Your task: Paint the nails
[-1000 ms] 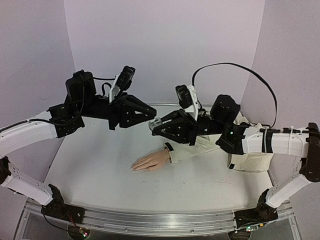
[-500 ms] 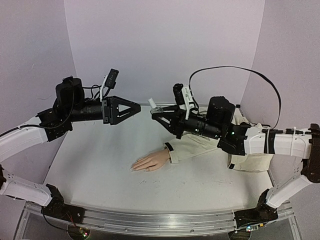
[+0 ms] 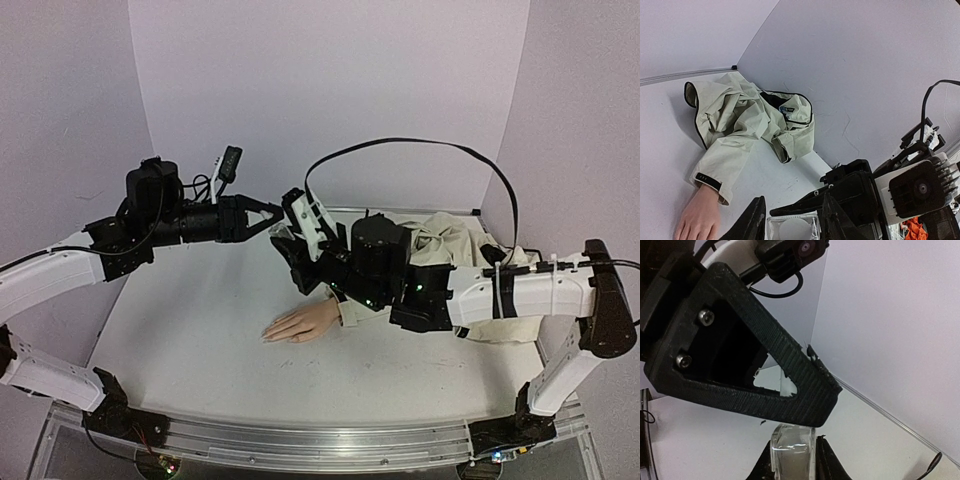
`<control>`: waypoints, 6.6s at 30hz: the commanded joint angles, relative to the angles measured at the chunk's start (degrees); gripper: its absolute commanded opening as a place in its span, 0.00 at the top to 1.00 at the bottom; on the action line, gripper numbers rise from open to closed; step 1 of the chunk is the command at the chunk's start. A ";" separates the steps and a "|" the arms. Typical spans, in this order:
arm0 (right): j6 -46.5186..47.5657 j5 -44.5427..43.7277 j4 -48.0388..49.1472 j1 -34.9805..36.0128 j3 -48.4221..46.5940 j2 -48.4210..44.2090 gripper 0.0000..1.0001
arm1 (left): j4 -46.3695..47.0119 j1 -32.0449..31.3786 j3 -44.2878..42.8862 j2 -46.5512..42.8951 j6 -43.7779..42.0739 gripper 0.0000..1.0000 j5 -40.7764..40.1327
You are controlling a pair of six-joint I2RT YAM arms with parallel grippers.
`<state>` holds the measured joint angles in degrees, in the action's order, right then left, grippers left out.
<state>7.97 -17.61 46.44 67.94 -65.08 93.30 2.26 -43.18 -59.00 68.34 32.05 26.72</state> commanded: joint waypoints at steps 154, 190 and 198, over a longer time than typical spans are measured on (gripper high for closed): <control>-11.22 49.58 0.56 -15.44 3.32 -3.94 0.79 | -25.83 0.44 -13.19 2.31 -20.06 1.00 13.84; -13.81 18.57 -8.63 -21.08 17.19 -13.30 0.13 | -32.69 17.23 7.93 17.91 -1.57 0.99 -40.78; -18.61 15.50 -11.44 -29.50 20.02 -16.97 0.11 | -32.99 17.38 9.08 16.09 -1.91 0.50 -42.71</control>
<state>-6.68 1.28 35.53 43.68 -46.78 81.80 -31.86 -26.20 -49.69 86.56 30.04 -13.87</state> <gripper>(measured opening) 0.883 0.246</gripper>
